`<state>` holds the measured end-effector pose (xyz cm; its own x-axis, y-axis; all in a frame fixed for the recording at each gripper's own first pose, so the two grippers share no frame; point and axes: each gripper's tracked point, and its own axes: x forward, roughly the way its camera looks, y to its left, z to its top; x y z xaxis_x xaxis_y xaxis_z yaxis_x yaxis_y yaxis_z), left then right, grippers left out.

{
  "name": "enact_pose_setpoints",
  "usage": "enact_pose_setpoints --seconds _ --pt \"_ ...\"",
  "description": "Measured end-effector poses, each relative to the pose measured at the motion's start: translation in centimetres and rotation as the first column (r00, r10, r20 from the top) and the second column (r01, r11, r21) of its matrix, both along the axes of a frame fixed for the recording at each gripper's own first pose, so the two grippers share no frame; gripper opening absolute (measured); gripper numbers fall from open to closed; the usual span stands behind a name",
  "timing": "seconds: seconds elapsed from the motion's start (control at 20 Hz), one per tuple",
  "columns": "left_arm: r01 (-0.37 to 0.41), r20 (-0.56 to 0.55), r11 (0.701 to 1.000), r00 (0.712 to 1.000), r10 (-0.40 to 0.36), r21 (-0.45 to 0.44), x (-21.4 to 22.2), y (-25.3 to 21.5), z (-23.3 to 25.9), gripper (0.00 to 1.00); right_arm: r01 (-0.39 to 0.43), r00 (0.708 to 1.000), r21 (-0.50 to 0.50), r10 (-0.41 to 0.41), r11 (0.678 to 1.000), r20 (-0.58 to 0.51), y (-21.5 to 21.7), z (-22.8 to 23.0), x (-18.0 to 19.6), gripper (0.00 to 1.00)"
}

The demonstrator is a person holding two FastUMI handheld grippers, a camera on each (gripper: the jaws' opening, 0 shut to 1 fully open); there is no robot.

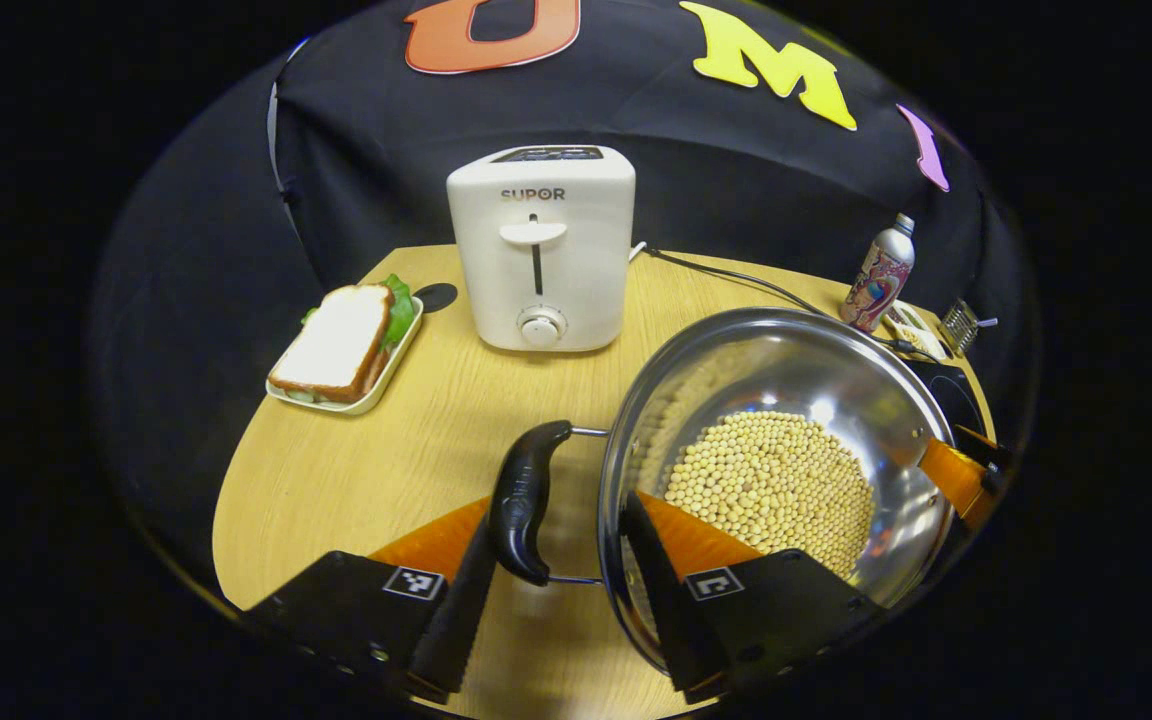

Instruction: First push the handle of the pot to place it horizontally, then grasp the pot with both hands and set it on the induction cooktop.

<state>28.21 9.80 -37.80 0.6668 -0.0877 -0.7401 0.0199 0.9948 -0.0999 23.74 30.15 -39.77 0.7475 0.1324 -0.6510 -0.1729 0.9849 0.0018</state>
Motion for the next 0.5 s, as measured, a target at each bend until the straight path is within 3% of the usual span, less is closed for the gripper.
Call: enact_pose_setpoints --seconds 0.05,0.1,0.15,0.2,0.25,0.3,0.35,0.4,0.45,0.5 --pt "0.007 -0.005 1.0 1.0 -0.007 0.004 -0.1 0.1 -0.1 0.7 -0.008 1.0 -0.005 0.008 1.0 0.0 0.1 0.0 -0.1 0.9" --pt "0.014 -0.004 1.0 1.0 -0.014 0.006 -0.1 0.2 0.0 0.6 -0.015 1.0 -0.008 0.015 1.0 -0.007 0.1 -0.2 -0.2 0.88" --pt "0.017 -0.003 1.0 1.0 -0.017 0.003 0.0 0.1 -0.1 0.79 -0.003 1.0 0.013 0.003 1.0 0.003 0.1 -0.1 -0.1 0.84" --pt "0.024 -0.004 1.0 1.0 -0.024 0.006 -0.1 0.0 0.0 0.66 0.003 1.0 0.031 -0.003 1.0 -0.001 0.0 -0.1 -0.3 0.8" --pt "0.04 -0.007 0.999 0.999 -0.04 0.02 -0.2 0.0 -0.1 0.66 0.01 1.0 0.05 -0.01 0.999 -0.006 0.0 0.0 0.0 0.65" --pt "0.052 -0.01 0.998 0.999 -0.052 0.029 -0.3 0.0 0.0 0.67 0.01 1.0 0.059 -0.01 0.998 -0.008 0.0 0.1 0.1 0.65" --pt "0.061 -0.023 0.998 0.998 -0.06 0.034 -0.6 -0.1 -0.1 0.57 0.005 1.0 0.07 -0.004 0.998 -0.013 -0.1 0.2 0.1 0.61" --pt "0.062 -0.028 0.997 0.998 -0.061 0.034 -0.7 -0.2 -0.1 0.75 0.0 1.0 0.082 0.001 0.997 -0.02 0.0 0.2 0.1 0.57" --pt "0.059 -0.034 0.998 0.998 -0.058 0.02 -0.9 -0.3 0.0 0.66 -0.012 1.0 0.076 0.014 0.997 -0.028 -0.1 0.2 0.0 0.54" --pt "0.054 -0.038 0.998 0.998 -0.053 0.015 -1.4 -0.3 0.4 0.7 -0.017 0.999 0.076 0.021 0.997 -0.041 -0.3 0.3 -0.2 0.54"
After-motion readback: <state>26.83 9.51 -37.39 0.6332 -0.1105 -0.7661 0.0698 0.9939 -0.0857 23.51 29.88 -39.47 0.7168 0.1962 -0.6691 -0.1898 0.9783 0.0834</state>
